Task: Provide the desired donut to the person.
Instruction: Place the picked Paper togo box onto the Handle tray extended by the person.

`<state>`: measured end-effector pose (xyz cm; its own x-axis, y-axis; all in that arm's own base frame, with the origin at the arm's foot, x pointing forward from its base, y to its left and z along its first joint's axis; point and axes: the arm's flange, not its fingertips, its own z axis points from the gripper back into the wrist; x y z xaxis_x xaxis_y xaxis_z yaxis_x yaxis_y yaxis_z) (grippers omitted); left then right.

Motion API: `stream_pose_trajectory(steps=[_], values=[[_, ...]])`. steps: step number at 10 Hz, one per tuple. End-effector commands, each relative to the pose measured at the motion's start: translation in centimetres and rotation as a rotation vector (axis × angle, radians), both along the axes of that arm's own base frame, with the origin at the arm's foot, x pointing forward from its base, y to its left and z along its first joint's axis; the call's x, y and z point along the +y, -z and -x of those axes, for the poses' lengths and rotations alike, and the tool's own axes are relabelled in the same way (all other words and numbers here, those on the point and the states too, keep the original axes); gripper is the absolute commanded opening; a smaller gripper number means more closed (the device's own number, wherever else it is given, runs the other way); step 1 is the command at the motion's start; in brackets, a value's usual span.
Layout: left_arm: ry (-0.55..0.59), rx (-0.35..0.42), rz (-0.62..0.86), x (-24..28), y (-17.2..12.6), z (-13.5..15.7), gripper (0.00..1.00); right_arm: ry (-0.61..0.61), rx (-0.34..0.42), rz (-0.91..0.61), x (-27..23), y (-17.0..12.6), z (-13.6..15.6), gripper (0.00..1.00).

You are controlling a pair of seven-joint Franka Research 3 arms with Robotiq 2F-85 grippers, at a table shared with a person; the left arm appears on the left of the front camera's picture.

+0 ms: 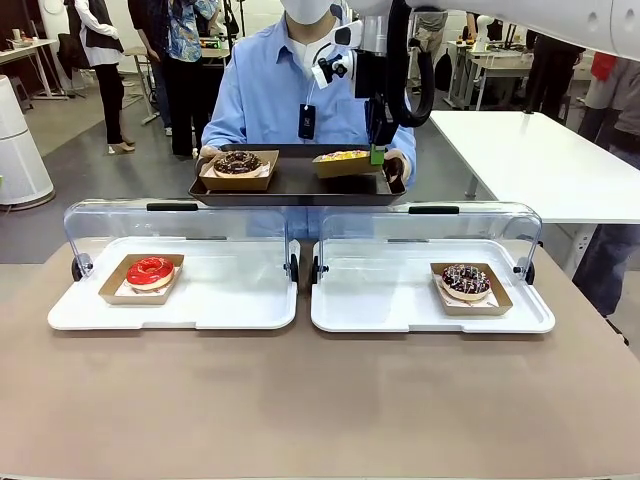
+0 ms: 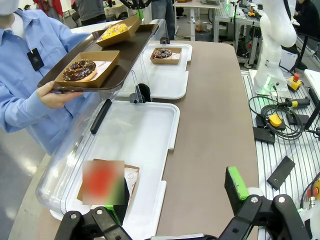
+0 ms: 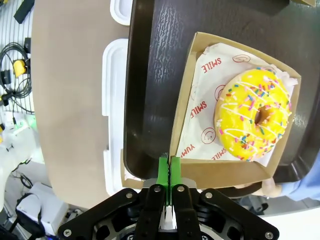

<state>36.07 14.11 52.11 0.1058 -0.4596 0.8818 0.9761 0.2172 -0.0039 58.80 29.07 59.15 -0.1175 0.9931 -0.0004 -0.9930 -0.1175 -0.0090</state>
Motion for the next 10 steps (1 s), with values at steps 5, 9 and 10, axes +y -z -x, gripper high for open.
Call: stream_pose_trajectory(steps=[5,9,10], values=[[0.002,-0.009,0.013,0.05,-0.04,0.16,1.0,0.019,0.032,-0.043,-0.32,0.43,-0.51,0.68],[0.002,-0.009,0.013,0.05,-0.04,0.16,1.0,0.024,0.043,-0.039,-0.43,0.48,-0.37,0.94],[0.002,-0.009,0.013,0.05,-0.04,0.16,1.0,0.022,0.046,-0.038,-0.38,0.47,-0.28,1.0]])
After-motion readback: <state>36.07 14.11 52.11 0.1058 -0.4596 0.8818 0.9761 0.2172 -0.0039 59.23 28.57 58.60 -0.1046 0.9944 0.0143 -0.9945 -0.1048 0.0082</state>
